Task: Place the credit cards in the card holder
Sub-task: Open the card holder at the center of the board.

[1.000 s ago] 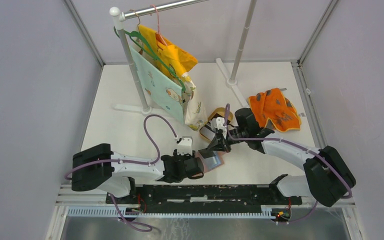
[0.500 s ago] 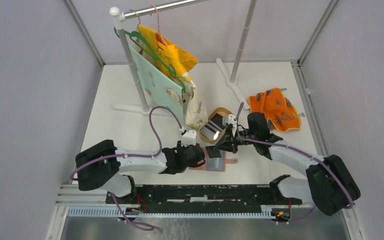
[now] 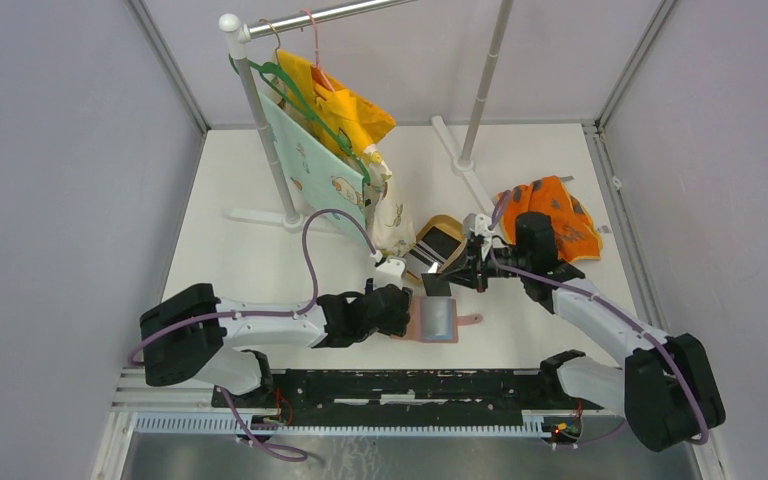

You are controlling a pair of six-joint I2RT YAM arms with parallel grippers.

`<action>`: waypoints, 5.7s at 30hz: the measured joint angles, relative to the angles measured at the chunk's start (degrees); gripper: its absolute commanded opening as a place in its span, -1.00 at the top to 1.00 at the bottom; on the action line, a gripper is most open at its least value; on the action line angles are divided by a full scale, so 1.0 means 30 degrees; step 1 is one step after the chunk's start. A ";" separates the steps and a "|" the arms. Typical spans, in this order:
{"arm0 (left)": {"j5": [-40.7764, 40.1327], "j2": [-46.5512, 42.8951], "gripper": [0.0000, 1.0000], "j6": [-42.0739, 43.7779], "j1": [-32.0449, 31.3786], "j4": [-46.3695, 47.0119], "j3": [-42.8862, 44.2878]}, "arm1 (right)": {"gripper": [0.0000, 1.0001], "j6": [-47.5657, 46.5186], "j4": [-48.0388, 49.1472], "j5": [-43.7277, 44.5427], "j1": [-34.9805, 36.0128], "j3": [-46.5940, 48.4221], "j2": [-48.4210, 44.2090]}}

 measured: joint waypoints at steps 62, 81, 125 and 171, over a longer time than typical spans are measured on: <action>0.3184 0.1246 0.72 -0.0386 -0.0947 0.5821 -0.0714 | 1.00 1.1242 0.6295 0.4983 0.0692 -0.4488 0.1734; 0.2426 0.2980 0.74 -0.0597 0.0350 0.5952 -0.0801 | 1.00 0.9901 0.5151 0.3687 -0.1421 -0.3869 -0.0729; 1.2801 0.4306 0.08 -0.1559 0.5100 2.0276 -0.5836 | 1.00 1.4906 1.4819 -0.2222 -0.0940 -0.3854 0.7009; 1.6881 0.7446 0.96 -0.1523 0.6127 2.3183 -0.5260 | -0.34 -0.3767 -0.3949 -0.0481 0.0423 0.1224 0.6084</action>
